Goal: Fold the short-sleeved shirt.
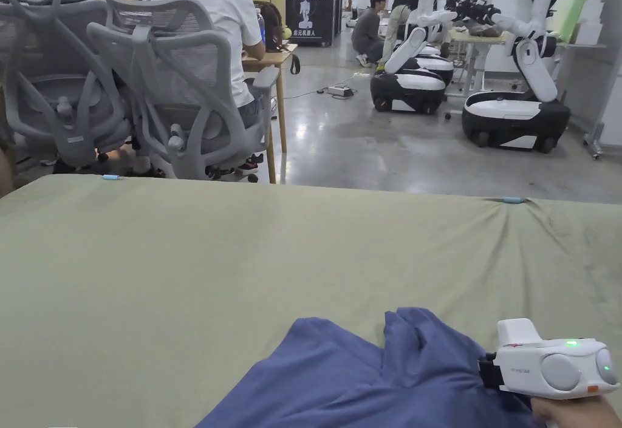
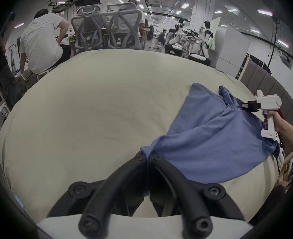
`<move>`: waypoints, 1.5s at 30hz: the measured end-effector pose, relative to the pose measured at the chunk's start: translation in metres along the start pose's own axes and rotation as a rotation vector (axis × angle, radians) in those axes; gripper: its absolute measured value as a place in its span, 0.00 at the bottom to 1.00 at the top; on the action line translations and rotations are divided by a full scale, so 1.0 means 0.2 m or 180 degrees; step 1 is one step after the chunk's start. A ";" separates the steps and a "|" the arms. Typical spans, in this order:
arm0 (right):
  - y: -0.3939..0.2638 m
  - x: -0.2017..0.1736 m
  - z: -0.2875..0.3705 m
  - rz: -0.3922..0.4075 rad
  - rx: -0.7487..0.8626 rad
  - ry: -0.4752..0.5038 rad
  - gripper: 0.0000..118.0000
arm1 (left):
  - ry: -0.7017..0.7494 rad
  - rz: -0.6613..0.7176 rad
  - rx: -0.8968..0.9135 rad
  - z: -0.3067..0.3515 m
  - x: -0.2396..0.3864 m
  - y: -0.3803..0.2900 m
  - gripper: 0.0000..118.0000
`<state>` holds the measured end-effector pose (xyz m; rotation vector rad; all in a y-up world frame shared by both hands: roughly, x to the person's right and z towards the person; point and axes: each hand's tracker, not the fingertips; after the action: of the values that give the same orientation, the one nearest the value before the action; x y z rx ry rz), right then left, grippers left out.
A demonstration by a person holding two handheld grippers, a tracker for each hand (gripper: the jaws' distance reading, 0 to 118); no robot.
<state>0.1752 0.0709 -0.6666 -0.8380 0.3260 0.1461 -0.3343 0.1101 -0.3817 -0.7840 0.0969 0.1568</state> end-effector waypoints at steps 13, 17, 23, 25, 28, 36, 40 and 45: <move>0.01 -0.28 1.08 0.0231 0.1156 -0.0791 0.01 | 0.0094 -0.0289 0.0493 0.02 0.12 0.26 0.01; 0.11 -0.23 1.34 0.0282 0.1410 -0.1128 0.01 | 0.0177 -0.0436 0.0796 0.10 0.20 0.52 0.00; 0.40 -0.09 1.72 0.0112 0.1921 -0.1438 0.01 | 0.0367 -0.0702 0.1320 0.33 0.40 1.01 0.00; 0.51 -0.06 1.82 0.0109 0.2070 -0.1503 0.01 | 0.0391 -0.0680 0.1460 0.41 0.47 1.18 0.00; 0.69 -0.03 1.94 0.0122 0.2334 -0.1602 0.01 | 0.0542 -0.0750 0.1701 0.51 0.56 1.42 0.00; 1.11 -0.04 2.20 -0.0093 0.2930 -0.1565 0.01 | 0.0633 -0.0504 0.2390 0.79 0.65 1.93 0.00; 1.25 -0.06 2.24 -0.0103 0.3113 -0.1554 0.01 | 0.0668 -0.0508 0.2504 0.84 0.63 2.06 0.00; 1.29 -0.06 2.09 -0.0040 0.3136 -0.1551 0.01 | 0.0749 -0.0529 0.2556 0.74 0.59 2.08 0.00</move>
<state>0.1929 0.5543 -0.5837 0.1821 -0.0865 0.1499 -0.2875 0.5165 -0.5837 -0.0030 0.2950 -0.1339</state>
